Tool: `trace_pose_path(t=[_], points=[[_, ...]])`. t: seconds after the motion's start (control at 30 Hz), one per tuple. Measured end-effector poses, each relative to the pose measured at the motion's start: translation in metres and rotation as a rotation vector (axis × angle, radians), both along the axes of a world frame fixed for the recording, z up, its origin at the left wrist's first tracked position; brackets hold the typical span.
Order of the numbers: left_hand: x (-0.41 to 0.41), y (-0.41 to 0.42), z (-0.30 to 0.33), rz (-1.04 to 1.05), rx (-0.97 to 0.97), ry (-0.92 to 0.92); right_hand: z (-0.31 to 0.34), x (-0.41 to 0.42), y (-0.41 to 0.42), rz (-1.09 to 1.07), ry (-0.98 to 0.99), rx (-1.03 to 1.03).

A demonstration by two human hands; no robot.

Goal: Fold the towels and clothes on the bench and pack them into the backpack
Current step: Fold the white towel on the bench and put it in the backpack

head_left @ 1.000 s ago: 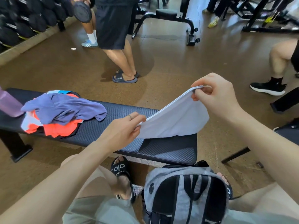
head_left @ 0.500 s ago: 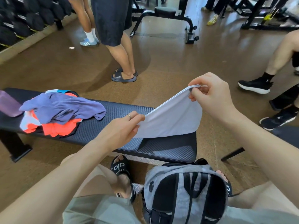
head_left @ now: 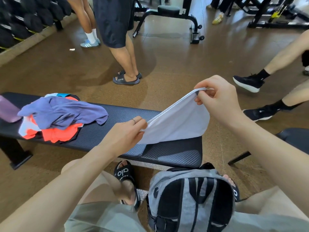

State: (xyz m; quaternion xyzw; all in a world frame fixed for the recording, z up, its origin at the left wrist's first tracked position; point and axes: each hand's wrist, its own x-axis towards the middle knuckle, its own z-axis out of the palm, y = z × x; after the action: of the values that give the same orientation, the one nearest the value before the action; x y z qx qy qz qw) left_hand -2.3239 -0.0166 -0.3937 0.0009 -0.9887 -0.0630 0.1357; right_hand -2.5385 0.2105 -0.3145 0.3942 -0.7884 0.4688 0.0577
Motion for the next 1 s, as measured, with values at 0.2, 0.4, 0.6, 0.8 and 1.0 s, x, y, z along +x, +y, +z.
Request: trace_pose_path(t=[0.2, 0.4, 0.6, 0.8, 1.0], points=[[0.000, -0.003, -0.005, 0.050, 0.050, -0.038, 0.000, -0.001, 0.001, -0.003, -0.019, -0.014], [0.003, -0.005, -0.007, -0.074, -0.016, -0.030, -0.003, 0.000, 0.002, 0.010, 0.006, 0.004], [0.009, -0.018, -0.007, -0.123, -0.136, -0.049, -0.006, -0.002, 0.004, -0.029, -0.023, 0.011], [0.026, -0.019, -0.007, -0.028, 0.019, 0.021, -0.006, -0.008, 0.010, -0.063, -0.112, -0.011], [0.027, -0.016, 0.002, 0.178, 0.370, 0.124, -0.015, -0.023, 0.017, -0.188, -0.277, 0.030]])
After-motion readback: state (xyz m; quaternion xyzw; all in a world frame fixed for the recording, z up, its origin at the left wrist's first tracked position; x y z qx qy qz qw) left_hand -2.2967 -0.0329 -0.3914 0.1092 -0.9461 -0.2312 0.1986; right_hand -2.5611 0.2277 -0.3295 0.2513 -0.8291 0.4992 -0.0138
